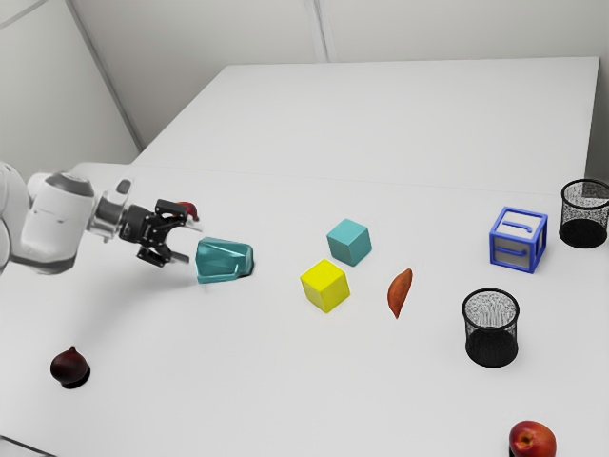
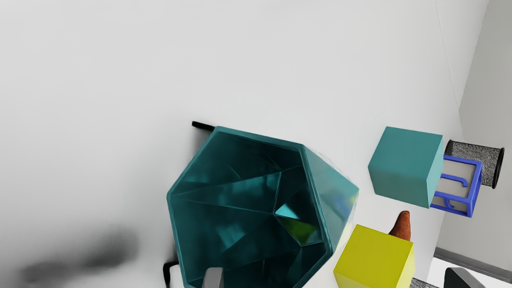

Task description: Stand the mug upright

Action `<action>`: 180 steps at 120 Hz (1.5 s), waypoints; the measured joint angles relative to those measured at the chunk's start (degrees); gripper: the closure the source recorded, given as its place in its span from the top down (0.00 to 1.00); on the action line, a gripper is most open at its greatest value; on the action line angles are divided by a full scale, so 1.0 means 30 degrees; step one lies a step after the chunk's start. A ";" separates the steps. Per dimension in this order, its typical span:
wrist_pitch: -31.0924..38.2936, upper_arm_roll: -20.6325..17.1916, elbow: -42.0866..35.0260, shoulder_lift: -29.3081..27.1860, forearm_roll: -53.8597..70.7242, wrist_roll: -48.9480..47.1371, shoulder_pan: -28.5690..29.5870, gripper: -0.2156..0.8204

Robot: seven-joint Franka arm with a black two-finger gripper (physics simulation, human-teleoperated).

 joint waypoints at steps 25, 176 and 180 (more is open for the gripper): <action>0.0064 -0.0081 -0.0927 0.0081 -0.2918 0.2753 -0.0196 0.79; 0.1744 -0.1460 0.3179 -0.2498 1.1040 0.5988 -0.3099 0.04; 0.1838 -0.1491 0.2660 -0.3283 1.3143 0.5403 -0.3797 0.04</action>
